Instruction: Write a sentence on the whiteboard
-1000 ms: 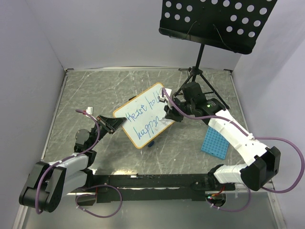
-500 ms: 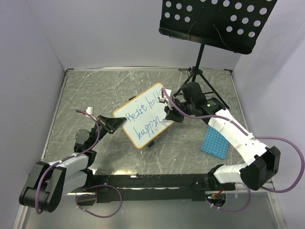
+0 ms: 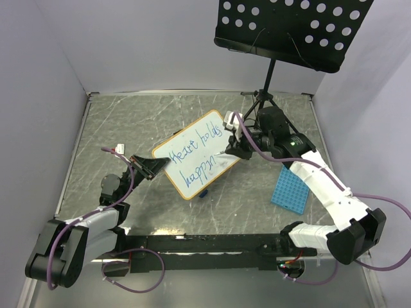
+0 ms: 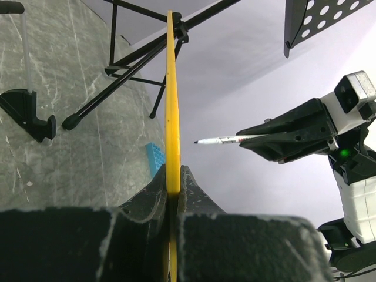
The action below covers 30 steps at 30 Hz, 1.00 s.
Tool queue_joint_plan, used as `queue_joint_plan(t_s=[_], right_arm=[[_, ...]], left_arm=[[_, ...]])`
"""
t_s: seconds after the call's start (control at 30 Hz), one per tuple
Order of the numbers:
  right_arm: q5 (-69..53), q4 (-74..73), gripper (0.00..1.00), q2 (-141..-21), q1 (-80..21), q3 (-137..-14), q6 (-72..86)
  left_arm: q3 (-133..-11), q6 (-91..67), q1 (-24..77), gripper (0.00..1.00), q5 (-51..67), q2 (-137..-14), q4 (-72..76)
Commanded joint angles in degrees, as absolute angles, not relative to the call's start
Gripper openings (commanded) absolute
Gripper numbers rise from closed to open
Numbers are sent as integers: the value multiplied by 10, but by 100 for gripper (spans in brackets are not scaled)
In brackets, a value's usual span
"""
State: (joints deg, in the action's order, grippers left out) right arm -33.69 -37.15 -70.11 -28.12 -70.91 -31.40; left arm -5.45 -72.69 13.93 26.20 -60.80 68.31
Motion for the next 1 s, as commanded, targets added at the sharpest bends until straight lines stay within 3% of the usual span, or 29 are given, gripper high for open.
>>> queue_joint_plan(t_s=[0.0,0.97], right_arm=[[-375,-332,0,-680,-257,-705,-307],[-444,-317,0,-699,-221,-694,-323]], left_arm=[[-59,-744,138,1,265,-591,776],[-65,-746,136,1,277,-602,787]])
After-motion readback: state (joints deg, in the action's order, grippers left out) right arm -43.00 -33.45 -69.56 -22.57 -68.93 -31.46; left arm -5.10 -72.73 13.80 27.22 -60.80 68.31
